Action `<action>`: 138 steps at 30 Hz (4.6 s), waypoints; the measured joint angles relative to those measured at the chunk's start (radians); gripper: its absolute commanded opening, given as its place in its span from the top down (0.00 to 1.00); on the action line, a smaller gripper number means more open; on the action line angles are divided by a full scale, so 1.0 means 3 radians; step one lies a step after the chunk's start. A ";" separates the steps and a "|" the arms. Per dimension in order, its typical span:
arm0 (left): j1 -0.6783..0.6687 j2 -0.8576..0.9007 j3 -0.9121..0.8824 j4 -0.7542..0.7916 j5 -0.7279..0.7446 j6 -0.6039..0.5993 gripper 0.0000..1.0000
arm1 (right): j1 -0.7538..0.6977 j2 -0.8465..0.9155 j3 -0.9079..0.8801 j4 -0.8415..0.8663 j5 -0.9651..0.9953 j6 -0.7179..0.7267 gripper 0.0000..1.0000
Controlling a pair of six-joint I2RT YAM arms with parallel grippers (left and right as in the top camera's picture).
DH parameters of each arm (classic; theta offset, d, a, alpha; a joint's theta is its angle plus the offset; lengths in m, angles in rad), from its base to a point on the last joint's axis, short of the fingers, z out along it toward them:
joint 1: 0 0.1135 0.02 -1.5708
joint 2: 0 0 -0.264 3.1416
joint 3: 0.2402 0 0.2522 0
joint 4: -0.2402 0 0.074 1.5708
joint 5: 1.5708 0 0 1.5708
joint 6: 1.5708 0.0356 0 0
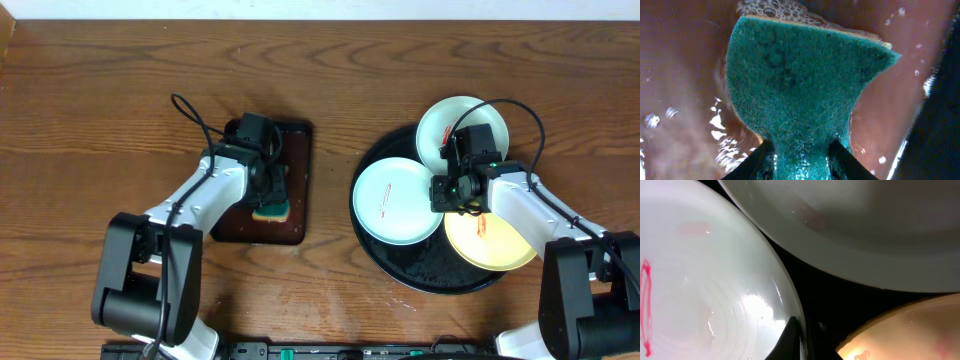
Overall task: Clean dirty plates on tray and stack at the side
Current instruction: 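Grasp the wet green sponge with the left gripper and lift it, then scrub the pale green plate with the sponge while right gripper holds rim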
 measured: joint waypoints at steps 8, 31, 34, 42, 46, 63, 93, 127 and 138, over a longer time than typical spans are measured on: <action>-0.0098 0.0153 0.0095 0.0032 -0.0120 -0.0015 0.92 | -0.0001 0.0000 0.0000 0.0003 -0.0006 -0.0017 0.98; -0.1067 0.0291 0.1387 -0.0323 0.0637 -0.0017 0.93 | -0.0011 0.0000 0.0000 0.0000 -0.0025 -0.0027 0.99; -0.1400 0.0464 0.1385 0.0042 0.0661 -0.0051 0.93 | -0.0011 0.0000 0.0000 0.0000 -0.0025 -0.0027 0.99; -0.1719 0.1132 0.1385 0.0343 0.0702 -0.0463 0.93 | -0.0013 0.0000 0.0000 0.0000 -0.0037 -0.0023 0.99; -0.1670 0.1138 0.1425 0.0221 0.0778 -0.0603 0.93 | -0.0013 0.0000 0.0000 -0.0001 -0.0037 -0.0023 0.99; -0.1652 0.1218 0.1808 -0.0593 -0.0019 -0.0735 0.92 | -0.0013 0.0000 0.0000 -0.0013 -0.0047 -0.0011 0.99; -0.1583 0.1406 0.1935 -0.1052 0.1278 -0.0385 0.92 | -0.0018 0.0000 0.0000 0.0005 -0.0023 -0.0014 0.99; -0.1789 0.1411 0.1926 -0.0264 0.0891 -0.0679 0.93 | -0.0041 0.0000 0.0000 0.0011 -0.0017 0.0014 0.99; -0.1719 0.1394 0.2224 -0.1122 -0.0734 -0.0676 0.93 | -0.0041 0.0000 0.0000 0.0008 -0.0022 0.0014 0.99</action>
